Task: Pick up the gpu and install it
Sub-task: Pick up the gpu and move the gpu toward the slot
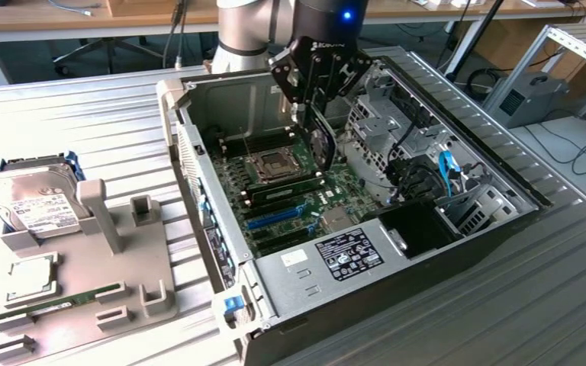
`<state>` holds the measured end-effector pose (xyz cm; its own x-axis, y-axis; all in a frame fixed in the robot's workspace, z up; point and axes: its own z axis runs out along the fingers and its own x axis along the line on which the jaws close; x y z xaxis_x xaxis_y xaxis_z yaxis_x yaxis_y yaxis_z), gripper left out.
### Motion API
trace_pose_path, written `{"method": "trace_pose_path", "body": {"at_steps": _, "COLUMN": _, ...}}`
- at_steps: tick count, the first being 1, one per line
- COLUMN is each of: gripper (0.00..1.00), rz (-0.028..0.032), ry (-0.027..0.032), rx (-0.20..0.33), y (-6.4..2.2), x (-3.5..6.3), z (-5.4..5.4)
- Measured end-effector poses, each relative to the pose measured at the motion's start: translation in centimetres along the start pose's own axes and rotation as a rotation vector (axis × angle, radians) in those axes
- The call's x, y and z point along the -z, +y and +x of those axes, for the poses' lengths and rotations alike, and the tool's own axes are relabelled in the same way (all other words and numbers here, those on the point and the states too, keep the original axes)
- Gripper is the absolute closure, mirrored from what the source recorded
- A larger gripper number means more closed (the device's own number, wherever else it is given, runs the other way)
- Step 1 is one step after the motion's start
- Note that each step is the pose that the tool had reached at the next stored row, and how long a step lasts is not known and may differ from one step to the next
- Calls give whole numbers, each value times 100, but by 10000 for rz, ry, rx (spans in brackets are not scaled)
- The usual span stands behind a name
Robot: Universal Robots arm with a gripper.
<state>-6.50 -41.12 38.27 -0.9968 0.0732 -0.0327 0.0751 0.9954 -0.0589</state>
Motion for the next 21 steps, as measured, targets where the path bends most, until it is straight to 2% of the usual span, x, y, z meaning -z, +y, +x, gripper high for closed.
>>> {"method": "trace_pose_path", "body": {"at_steps": 13, "gripper": 74, "rz": 48, "ry": -3, "rx": 6, "y": 114, "x": -130, "z": -229}}
{"method": "trace_pose_path", "body": {"at_steps": 21, "gripper": 74, "rz": 48, "ry": -4, "rx": 15, "y": 122, "x": -131, "z": -244}}
